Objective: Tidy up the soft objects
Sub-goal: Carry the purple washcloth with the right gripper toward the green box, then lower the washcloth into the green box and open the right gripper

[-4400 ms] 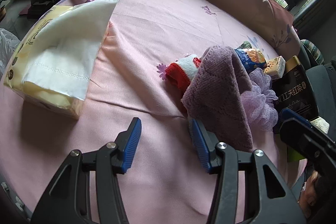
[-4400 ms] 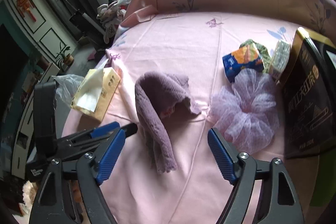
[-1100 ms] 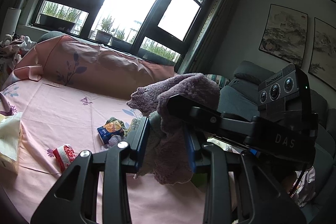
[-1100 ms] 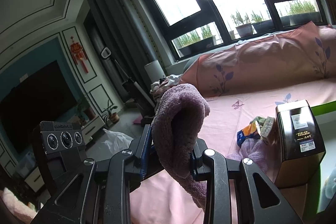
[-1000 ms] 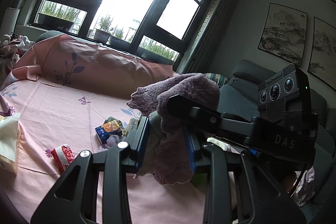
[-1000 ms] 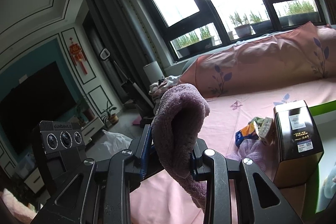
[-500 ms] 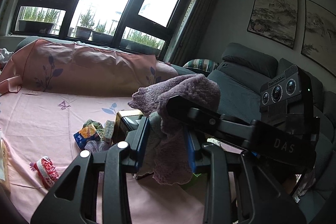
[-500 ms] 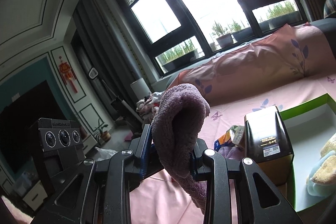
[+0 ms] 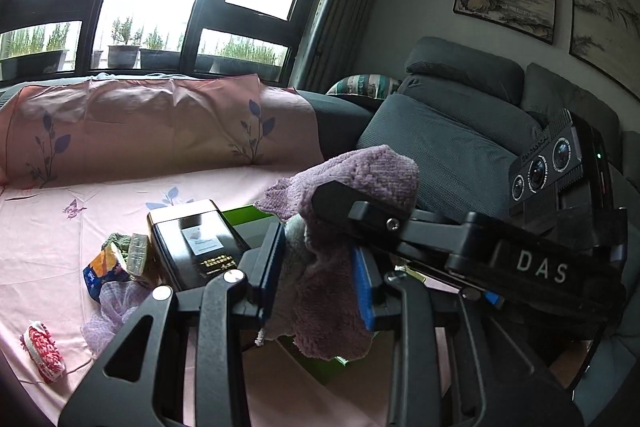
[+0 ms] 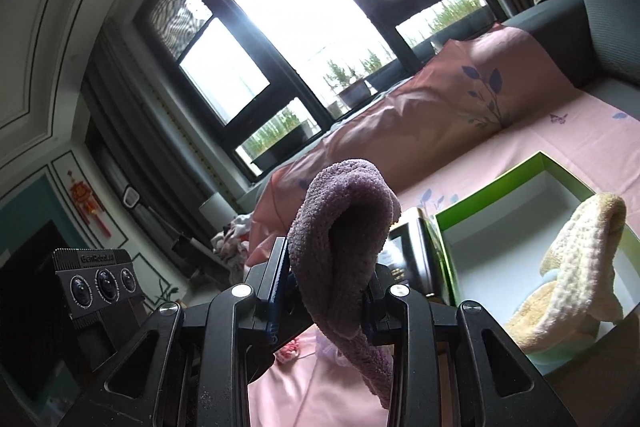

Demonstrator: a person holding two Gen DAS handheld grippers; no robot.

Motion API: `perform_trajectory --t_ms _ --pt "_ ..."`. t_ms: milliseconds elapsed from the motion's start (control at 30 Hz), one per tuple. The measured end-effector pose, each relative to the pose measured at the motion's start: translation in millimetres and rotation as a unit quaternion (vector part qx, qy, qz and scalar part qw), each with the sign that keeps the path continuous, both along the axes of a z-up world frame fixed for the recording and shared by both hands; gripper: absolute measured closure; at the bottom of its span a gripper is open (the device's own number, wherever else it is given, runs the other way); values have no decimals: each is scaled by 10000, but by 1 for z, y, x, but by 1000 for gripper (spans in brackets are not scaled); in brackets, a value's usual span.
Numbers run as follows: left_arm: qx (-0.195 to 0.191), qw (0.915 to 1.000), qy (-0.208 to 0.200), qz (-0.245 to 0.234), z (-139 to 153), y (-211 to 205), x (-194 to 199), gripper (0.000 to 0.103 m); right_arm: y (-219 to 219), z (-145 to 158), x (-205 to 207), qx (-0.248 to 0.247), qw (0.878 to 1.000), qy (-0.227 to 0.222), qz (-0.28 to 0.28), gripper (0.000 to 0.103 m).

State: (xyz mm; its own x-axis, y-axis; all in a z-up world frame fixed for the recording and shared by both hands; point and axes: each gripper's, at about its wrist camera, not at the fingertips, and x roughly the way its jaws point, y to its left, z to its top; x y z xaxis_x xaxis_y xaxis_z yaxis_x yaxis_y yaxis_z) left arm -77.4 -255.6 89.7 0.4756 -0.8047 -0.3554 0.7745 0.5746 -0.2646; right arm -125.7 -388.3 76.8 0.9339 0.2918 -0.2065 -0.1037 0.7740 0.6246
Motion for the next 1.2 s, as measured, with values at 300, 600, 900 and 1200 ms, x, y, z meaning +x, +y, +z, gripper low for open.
perform_trajectory --t_ms 300,600,900,1200 --pt "379 9993 51 -23 -15 -46 11 73 -36 -20 8 392 9976 270 -499 70" --pt "748 9966 333 55 -37 -84 24 73 -64 -41 10 512 9902 756 -1056 70" --pt "881 9950 460 -45 -47 -98 30 66 -77 -45 12 424 9823 1103 -1452 70" --pt "810 9948 619 13 -43 -90 30 30 -82 -43 6 374 9743 1211 -1862 49"
